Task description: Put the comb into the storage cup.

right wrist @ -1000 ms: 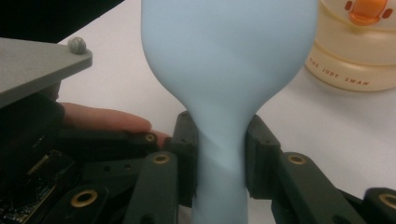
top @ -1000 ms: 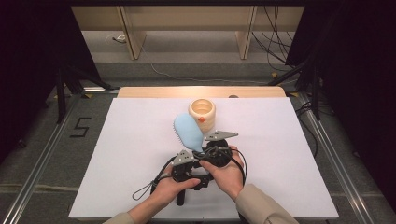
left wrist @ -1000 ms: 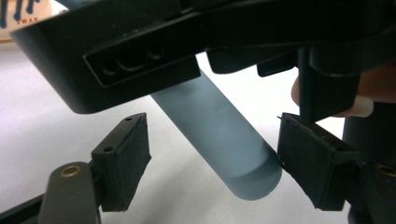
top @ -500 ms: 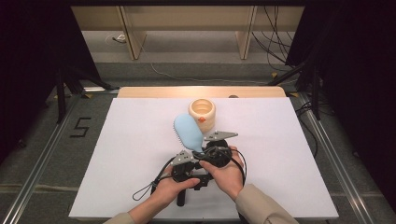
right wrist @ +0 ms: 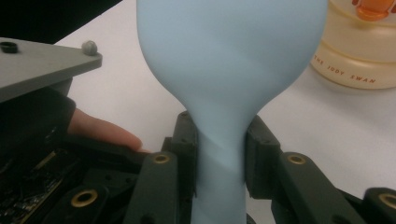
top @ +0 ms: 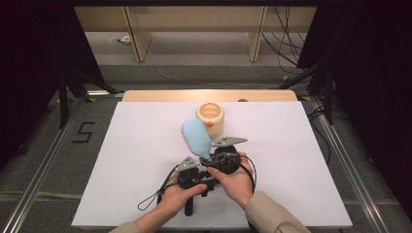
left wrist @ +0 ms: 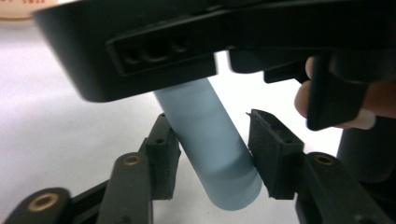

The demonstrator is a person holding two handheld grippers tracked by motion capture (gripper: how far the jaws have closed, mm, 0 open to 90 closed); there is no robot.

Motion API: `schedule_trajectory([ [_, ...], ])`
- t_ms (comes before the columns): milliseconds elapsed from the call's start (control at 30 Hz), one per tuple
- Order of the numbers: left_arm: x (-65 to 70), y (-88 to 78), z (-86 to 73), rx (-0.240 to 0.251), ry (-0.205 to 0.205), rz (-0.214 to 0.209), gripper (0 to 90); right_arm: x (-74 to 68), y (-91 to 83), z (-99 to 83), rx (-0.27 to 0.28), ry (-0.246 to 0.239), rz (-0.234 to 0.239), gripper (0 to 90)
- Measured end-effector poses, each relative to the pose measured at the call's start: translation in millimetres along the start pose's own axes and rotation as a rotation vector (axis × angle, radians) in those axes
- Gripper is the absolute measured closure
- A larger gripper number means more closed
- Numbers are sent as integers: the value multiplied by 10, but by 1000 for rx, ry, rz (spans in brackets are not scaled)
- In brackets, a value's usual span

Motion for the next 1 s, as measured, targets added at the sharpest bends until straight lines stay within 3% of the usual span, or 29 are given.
schedule_trajectory([
  [300, -80, -27, -3, 12, -91, -3, 632, -10, -9, 7, 3, -7, 3, 701],
  [1000, -77, -44, 25, 43, -113, -43, 651, -20, -37, 35, 6, -22, 4, 679],
])
Point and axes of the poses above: each handheld gripper's, and its own axes: y roughly forward along the jaws, z roughly out of its top, x roughly to its right, the point moved 10 cm from there along y, roughly forward along the jaws, and after that the axes turned 12 degrees about y, right-handed, at the moved point
